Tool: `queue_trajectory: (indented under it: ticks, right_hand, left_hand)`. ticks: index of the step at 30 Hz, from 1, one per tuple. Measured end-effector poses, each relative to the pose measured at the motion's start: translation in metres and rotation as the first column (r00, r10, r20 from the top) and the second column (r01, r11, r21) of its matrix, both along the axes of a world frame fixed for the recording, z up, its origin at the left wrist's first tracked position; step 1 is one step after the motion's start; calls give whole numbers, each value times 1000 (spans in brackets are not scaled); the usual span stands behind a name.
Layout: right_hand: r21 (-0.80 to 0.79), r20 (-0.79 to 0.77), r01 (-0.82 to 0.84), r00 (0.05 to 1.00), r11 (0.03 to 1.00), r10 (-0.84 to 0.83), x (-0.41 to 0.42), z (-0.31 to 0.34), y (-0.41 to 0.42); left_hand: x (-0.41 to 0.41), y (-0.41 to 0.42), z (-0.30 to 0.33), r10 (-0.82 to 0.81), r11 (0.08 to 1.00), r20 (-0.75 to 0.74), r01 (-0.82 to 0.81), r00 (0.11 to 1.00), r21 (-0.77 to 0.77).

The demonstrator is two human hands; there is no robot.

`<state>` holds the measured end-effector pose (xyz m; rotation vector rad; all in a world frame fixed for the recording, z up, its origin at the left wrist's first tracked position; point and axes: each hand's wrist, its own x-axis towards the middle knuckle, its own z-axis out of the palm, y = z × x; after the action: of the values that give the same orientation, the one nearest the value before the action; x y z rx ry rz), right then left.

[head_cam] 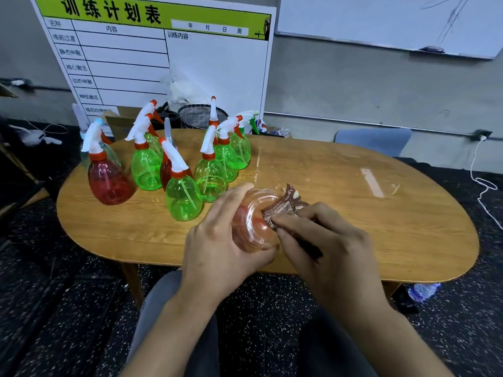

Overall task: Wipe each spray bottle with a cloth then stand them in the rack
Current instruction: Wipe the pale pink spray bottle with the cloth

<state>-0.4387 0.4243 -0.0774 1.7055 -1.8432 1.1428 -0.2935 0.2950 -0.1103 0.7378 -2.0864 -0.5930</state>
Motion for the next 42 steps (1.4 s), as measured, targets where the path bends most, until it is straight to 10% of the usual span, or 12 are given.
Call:
queue_trajectory:
  ticks: [5, 9, 15, 20, 28, 42]
  right_hand:
    - [-5, 130, -67, 989, 998, 67, 2, -2, -1]
    - [-100, 589, -74, 799, 992, 119, -16, -2, -13]
    - [-75, 761, -79, 639, 994, 108, -27, -27, -35]
    - [-11, 778, -91, 625, 996, 66, -32, -47, -49]
    - [192, 763, -108, 641, 975, -79, -34, -81, -82]
    - [459, 203, 188, 929, 868, -309, -53, -111, -127]
  left_hand:
    - [-2, 0, -4, -1, 1000, 5, 1, 1000, 12]
    - [-4, -1, -9, -38, 998, -6, 38, 999, 48]
    - [-15, -2, -27, -195, 952, -90, 210, 977, 221]
    - [-23, -12, -42, -212, 833, -409, 383, 887, 400]
    - [-26, -57, -81, -195, 690, -337, 373, 921, 620]
    - [-20, -105, -100, -155, 910, -53, 163, 987, 380]
